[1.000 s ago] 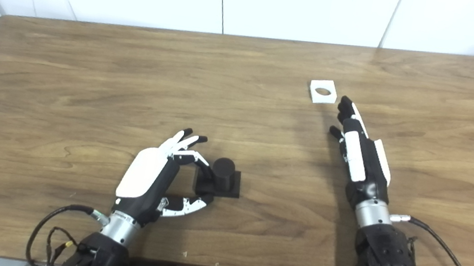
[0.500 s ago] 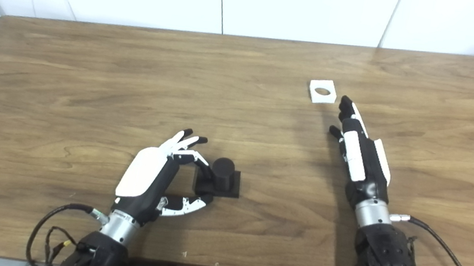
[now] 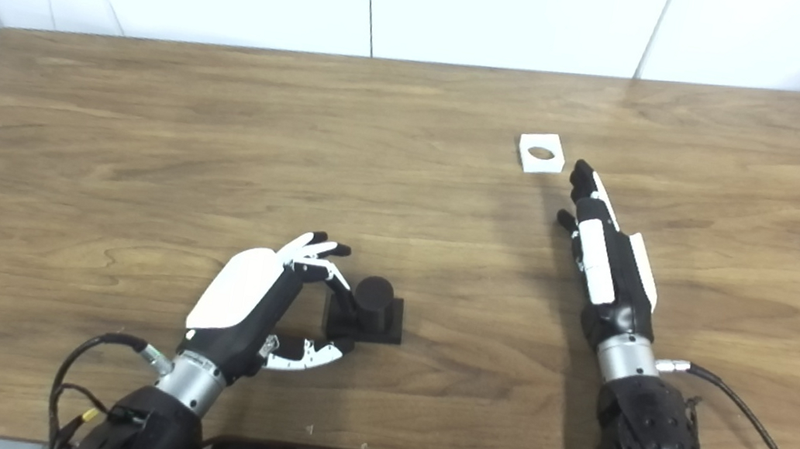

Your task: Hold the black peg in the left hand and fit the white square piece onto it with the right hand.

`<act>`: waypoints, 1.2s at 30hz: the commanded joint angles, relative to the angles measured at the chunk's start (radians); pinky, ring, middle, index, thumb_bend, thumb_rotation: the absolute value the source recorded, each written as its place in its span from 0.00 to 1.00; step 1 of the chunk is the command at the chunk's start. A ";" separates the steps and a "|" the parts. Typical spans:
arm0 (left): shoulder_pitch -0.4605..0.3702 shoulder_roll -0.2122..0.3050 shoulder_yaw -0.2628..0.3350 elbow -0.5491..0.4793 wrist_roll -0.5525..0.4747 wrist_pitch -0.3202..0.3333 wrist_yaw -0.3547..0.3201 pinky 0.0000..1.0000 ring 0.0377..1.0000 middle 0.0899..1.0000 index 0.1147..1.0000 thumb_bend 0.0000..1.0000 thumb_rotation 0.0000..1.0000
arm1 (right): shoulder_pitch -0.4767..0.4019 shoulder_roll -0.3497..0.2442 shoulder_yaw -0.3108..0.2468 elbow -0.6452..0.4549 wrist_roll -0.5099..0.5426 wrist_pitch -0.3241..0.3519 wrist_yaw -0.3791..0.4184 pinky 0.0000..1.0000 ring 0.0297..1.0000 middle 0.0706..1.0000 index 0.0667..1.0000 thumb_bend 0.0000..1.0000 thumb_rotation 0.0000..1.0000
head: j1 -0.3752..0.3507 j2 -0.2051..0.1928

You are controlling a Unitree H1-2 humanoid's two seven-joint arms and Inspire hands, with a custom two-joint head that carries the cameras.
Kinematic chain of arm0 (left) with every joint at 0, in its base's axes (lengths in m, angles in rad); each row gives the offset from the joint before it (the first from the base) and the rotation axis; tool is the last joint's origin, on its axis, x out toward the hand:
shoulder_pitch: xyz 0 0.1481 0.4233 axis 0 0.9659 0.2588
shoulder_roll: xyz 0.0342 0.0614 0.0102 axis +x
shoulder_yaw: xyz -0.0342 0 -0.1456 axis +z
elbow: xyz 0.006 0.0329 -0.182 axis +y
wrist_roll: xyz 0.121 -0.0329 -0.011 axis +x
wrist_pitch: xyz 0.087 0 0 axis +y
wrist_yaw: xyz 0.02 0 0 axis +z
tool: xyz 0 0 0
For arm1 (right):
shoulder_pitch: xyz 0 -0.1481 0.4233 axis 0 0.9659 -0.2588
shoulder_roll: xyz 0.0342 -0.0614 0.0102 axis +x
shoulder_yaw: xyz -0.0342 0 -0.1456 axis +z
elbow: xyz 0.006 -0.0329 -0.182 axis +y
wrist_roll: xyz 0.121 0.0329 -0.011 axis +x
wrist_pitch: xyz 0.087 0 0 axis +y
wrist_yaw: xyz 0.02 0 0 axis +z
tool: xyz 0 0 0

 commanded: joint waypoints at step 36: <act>-0.069 -0.032 0.042 0.056 0.067 -0.013 0.008 0.81 0.95 0.89 0.69 0.86 0.24 | 0.035 0.012 0.002 0.043 0.031 -0.023 0.014 0.94 0.99 0.97 0.98 0.64 0.95 | 0.003 0.001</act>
